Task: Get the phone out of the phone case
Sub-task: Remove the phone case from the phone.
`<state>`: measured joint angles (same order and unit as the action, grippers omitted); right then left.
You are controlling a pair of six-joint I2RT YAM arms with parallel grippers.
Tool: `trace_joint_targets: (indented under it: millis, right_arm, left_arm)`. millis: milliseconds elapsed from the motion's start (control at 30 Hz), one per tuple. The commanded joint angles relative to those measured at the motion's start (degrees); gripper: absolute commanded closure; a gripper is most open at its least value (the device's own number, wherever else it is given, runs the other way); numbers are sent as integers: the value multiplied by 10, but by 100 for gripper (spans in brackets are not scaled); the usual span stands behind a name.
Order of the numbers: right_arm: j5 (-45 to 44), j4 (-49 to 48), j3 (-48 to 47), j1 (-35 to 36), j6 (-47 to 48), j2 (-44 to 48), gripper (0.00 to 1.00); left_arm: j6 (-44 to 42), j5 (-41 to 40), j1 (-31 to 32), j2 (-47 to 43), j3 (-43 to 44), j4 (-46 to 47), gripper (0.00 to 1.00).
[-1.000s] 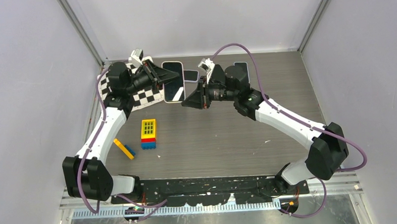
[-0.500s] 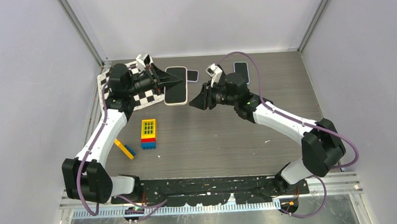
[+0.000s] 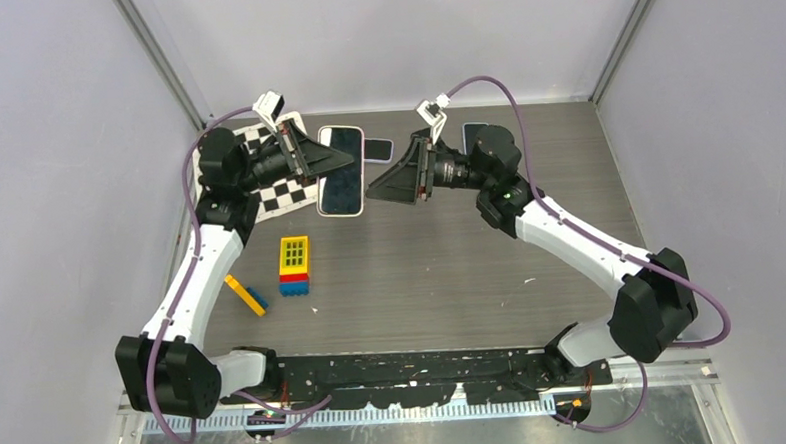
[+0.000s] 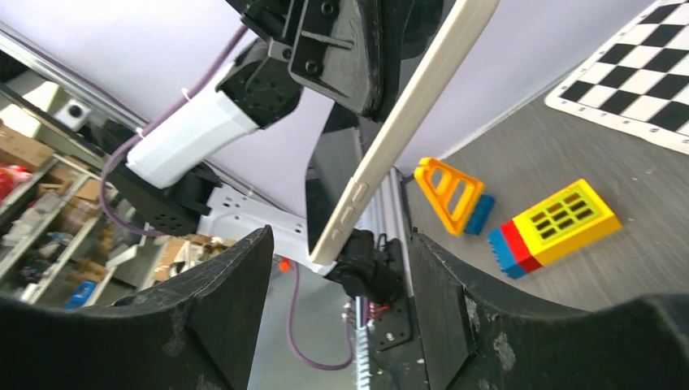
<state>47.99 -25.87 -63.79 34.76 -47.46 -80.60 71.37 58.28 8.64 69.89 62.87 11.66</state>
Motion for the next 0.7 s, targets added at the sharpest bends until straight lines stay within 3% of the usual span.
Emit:
trace_joint_targets:
  millis: [0, 233, 300, 400, 533, 667]
  right_arm:
    - [30, -65, -36, 6, -82, -18, 32]
    - [42, -21, -56, 24, -57, -38, 34]
    - [48, -19, -58, 27, -51, -43, 41]
    - [81, -25, -66, 31, -49, -55, 62]
    - [98, -24, -76, 33, -48, -67, 75]
    - [103, -18, -81, 34, -52, -77, 69]
  left_arm:
    - [-19, 10, 0, -26, 22, 59, 100]
    - [-20, -5, 0, -26, 22, 56, 100]
    - [-20, -5, 0, -25, 25, 53, 100]
    - [-24, 2, 0, -22, 28, 50, 100]
    - [-26, 7, 0, -13, 30, 50, 100]
    - [-33, 2, 0, -11, 30, 51, 100]
